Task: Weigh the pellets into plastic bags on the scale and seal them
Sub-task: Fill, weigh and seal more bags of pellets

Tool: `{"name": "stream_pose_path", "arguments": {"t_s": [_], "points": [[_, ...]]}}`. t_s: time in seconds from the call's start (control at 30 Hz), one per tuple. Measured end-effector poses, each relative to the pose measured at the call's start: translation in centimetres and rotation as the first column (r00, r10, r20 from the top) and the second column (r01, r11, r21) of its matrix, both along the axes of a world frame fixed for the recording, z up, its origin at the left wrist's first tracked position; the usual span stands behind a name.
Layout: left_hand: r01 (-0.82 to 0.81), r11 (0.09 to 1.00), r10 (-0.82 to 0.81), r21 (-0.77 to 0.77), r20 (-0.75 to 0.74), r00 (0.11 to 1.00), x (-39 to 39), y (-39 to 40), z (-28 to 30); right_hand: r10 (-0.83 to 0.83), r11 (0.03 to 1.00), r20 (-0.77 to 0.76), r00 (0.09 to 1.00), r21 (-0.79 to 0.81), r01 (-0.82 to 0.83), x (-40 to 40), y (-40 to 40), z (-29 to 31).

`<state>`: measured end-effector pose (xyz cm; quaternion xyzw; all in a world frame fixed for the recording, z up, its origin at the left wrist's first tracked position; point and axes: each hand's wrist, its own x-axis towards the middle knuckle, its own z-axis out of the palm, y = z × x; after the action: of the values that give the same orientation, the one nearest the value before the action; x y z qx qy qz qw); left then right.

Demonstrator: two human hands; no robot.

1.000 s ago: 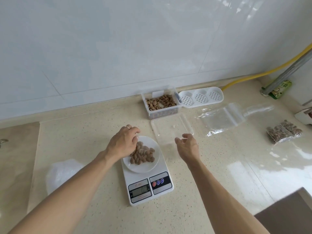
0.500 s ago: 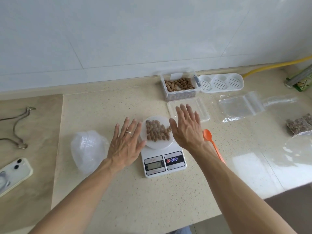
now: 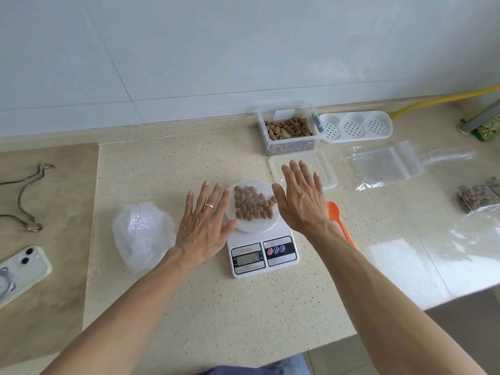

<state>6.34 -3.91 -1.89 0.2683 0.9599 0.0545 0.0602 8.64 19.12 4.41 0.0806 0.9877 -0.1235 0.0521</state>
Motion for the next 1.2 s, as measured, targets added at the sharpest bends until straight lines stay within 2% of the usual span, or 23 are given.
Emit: {"name": "stream_pose_path", "arguments": {"t_s": [0.2, 0.33, 0.4, 0.5, 0.67, 0.8, 0.87, 0.97, 1.1, 1.2], "points": [[0.018, 1.0, -0.017, 0.023, -0.016, 1.0, -1.1, 1.6, 0.5, -0.092, 0.991, 0.004, 0.996, -0.097, 0.092, 0.7, 1.7, -0.4], [0.075, 0.993, -0.073, 0.091, -0.03, 0.997, -2.6, 4.8, 1.8, -0.294, 0.934, -0.011, 0.956, -0.218, 0.285, 2.2, 4.3, -0.7], [0.1, 0.99, -0.097, 0.103, -0.032, 0.995, -3.4, 7.3, 2.6, -0.431, 0.852, 0.006, 0.902, -0.327, 0.409, 2.8, 5.8, -0.8], [0.138, 0.989, -0.137, 0.043, -0.016, 0.99, -4.3, 11.0, 3.5, -0.589, 0.672, 0.093, 0.802, -0.495, 0.551, 3.4, 7.7, -0.6], [0.112, 0.994, -0.111, -0.003, 0.094, 0.989, -5.6, 15.8, 4.1, -0.637, 0.485, 0.298, 0.711, -0.562, 0.67, 4.2, 8.5, -2.0], [0.098, 0.995, -0.095, -0.006, 0.222, 0.971, -6.6, 18.0, 4.0, -0.48, 0.419, 0.455, 0.751, -0.633, 0.651, 4.3, 7.9, -2.6], [0.068, 0.997, -0.077, 0.041, 0.317, 0.945, -7.3, 18.5, 4.4, -0.426, 0.41, 0.468, 0.774, -0.663, 0.626, 4.1, 7.5, -2.3], [-0.035, 0.988, -0.035, 0.149, 0.444, 0.895, -8.3, 18.5, 5.7, -0.453, 0.29, 0.447, 0.771, -0.744, 0.602, 3.5, 7.6, -1.2], [-0.107, 0.944, -0.038, 0.311, 0.426, 0.904, -9.8, 17.2, 8.8, -0.484, 0.132, 0.4, 0.779, -0.846, 0.516, 2.2, 8.1, 1.1], [-0.149, 0.879, -0.08, 0.454, 0.448, 0.891, -10.4, 16.1, 11.7, -0.483, 0.036, 0.377, 0.791, -0.894, 0.448, 0.8, 8.0, 3.5]]}}
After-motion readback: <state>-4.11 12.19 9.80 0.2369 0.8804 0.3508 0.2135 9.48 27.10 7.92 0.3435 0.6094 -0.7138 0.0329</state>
